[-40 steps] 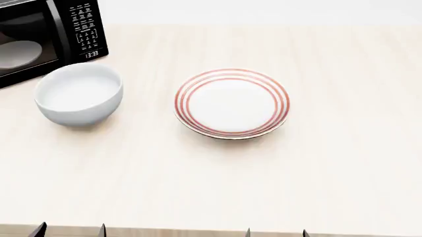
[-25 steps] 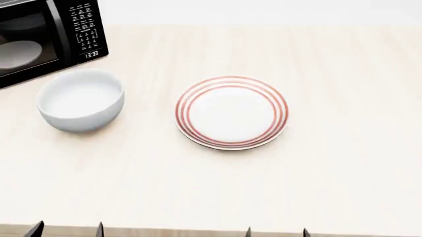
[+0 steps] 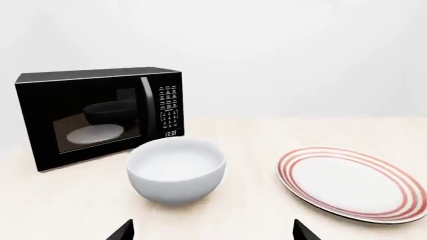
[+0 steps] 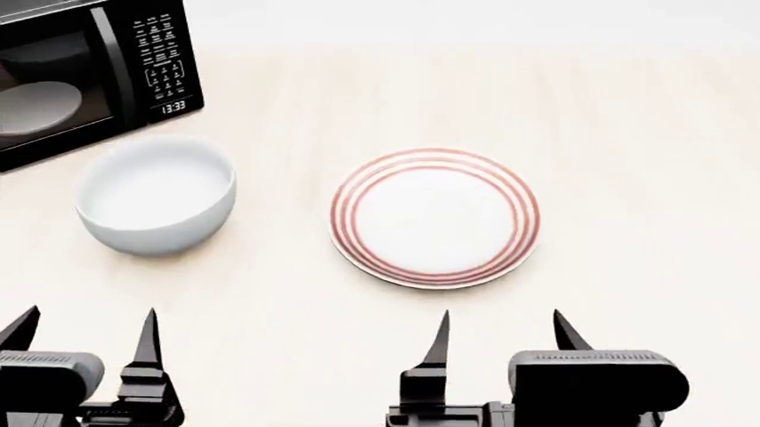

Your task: Put the white bowl to the right of the plate.

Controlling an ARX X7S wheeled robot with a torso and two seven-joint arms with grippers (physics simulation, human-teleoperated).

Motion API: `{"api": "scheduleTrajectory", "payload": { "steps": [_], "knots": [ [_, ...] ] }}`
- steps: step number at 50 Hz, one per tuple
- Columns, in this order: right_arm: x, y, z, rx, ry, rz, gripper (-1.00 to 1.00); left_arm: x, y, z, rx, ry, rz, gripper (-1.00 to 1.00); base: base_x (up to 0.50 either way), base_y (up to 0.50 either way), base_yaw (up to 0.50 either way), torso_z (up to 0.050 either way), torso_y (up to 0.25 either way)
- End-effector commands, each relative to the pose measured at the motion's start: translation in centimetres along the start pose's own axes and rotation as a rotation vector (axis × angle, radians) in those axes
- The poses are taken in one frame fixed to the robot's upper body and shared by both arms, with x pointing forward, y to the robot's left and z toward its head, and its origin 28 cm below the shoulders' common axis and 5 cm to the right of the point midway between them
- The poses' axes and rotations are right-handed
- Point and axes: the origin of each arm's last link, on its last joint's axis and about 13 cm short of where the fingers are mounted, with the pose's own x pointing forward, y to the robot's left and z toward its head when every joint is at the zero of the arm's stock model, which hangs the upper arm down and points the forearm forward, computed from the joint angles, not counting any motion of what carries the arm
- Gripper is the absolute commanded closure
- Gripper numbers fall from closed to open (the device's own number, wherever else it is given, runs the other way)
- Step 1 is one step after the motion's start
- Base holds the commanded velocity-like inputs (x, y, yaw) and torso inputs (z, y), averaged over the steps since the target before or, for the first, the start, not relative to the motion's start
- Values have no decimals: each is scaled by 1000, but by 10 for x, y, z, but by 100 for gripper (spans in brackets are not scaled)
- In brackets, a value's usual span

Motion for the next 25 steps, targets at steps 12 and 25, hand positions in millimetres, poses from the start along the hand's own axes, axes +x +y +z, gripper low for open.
{"api": "scheduleTrajectory", "payload": {
  "steps": [12,25],
  "knots": [
    [-4,-2,23,41,-52,65,-100,-3,-2,17,26,-37,-10,-100,471,299,0,0,0],
    [-2,-2,38,57,-68,50,-100,-6,-1,32,38,-82,6,-100,491,159,0,0,0]
  ]
}}
